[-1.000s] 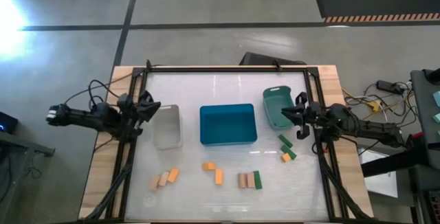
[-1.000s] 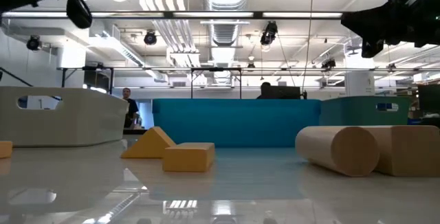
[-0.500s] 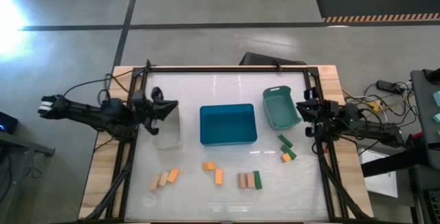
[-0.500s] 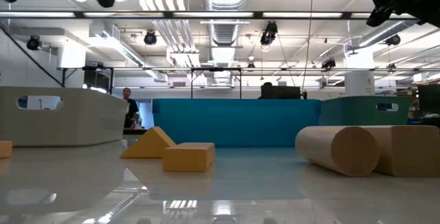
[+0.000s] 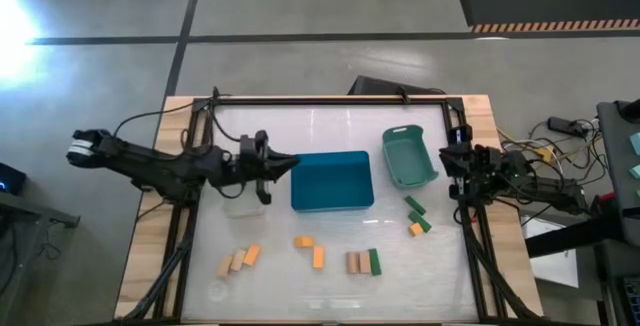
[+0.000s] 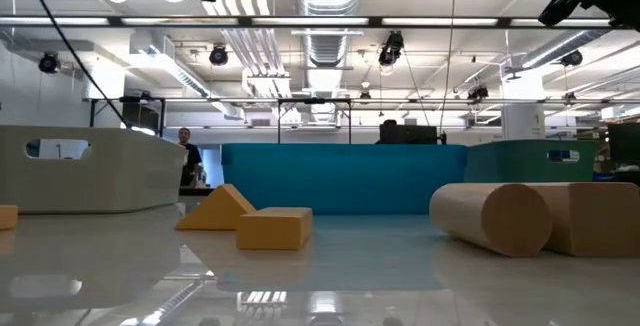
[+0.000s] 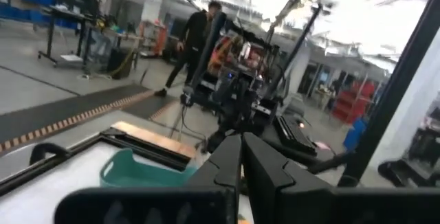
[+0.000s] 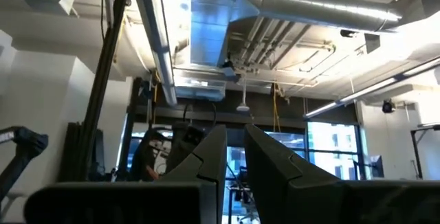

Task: Sort & place blocks by color
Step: Put the yellow block into the blue bin

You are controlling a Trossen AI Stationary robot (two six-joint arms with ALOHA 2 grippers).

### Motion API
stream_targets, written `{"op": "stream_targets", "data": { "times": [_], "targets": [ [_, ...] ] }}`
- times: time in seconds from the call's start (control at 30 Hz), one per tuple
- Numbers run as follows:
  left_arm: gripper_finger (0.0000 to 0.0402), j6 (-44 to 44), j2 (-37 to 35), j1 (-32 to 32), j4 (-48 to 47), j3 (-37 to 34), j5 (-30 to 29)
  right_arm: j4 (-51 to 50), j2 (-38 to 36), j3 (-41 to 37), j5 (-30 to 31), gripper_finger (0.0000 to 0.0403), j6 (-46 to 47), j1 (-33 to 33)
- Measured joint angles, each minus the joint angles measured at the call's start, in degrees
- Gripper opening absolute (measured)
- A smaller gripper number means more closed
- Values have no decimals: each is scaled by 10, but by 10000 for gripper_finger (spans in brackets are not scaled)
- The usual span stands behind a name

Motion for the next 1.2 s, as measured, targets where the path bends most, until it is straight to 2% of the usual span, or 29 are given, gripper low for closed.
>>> {"op": "stream_targets", "data": {
  "times": [0.1,0.2,0.47,0.7,0.87,1.0,1.2],
  "targets": [
    [0,-1,33,0,-27,27,17,2,8,12,-26,43,0,0],
    [0,-21,55,-1,-74,60,20,0,19,19,-27,43,6,0],
    [0,-66,96,-15,-259,142,21,-1,34,22,-24,43,2,0],
    [0,-75,134,-68,-454,228,24,-1,34,23,-21,43,-9,0],
    [0,-66,189,-114,-557,282,25,-1,34,23,-18,43,-10,0],
    [0,-47,237,-144,-606,307,34,-3,34,23,-16,43,-9,0],
    [0,-45,313,-170,-613,314,43,-7,34,23,-5,43,-10,0]
  ]
}}
